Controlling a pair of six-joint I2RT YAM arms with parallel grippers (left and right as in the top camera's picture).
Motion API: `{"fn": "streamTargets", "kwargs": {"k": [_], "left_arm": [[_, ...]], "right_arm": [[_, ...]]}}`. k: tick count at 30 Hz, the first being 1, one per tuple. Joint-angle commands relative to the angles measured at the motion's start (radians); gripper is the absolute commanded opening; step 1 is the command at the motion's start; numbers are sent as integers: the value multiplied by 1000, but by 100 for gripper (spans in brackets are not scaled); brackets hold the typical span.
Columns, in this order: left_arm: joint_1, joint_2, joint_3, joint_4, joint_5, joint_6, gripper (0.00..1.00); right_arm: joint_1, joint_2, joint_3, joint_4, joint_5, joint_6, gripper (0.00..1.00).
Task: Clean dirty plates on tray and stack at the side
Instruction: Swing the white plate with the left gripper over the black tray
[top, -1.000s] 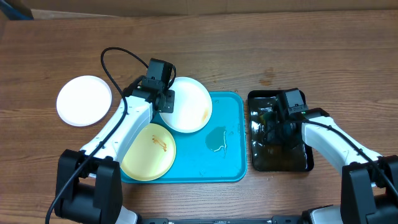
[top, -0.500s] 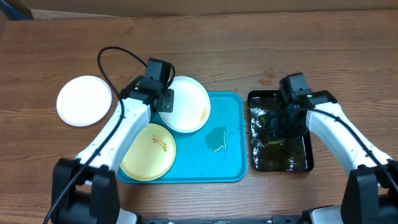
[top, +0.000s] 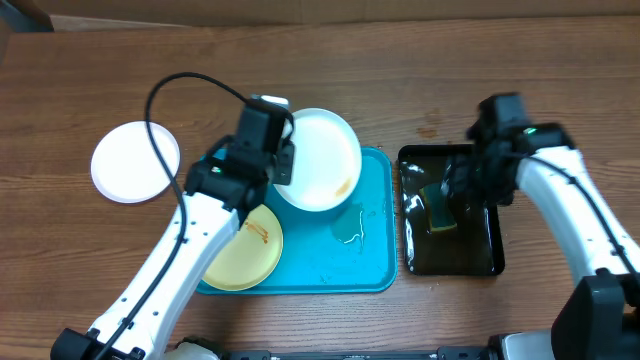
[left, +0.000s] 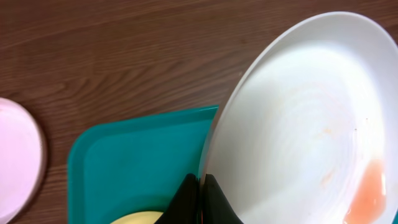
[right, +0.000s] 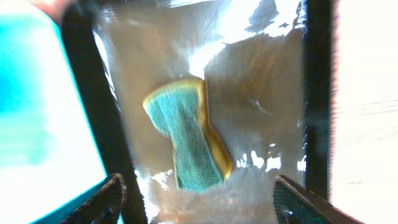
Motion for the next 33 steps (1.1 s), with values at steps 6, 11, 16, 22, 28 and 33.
{"fn": "streamTargets", "kwargs": {"k": [6,11,16,22,28,33], "left_arm": [[-178,-9,24,89,8,-89,4],[-297,-4,24,163,-3,-84,4],[-389,20,24,241,-13,-42,4],[-490,70,24,312,-138,27,4],[-603,113,24,381,-330,172,4],[-686,122,24,433,-429,280,4]], "right_arm": [[-254,0,80,38,-66,-1,100],[-384,0,80,50,-65,-2,100],[-445,0,80,50,-65,-2,100],[-449,0,80,50,-66,-2,100],[-449,0,80,50,-66,-2,100],[-449,0,80,50,-66,-2,100]]}}
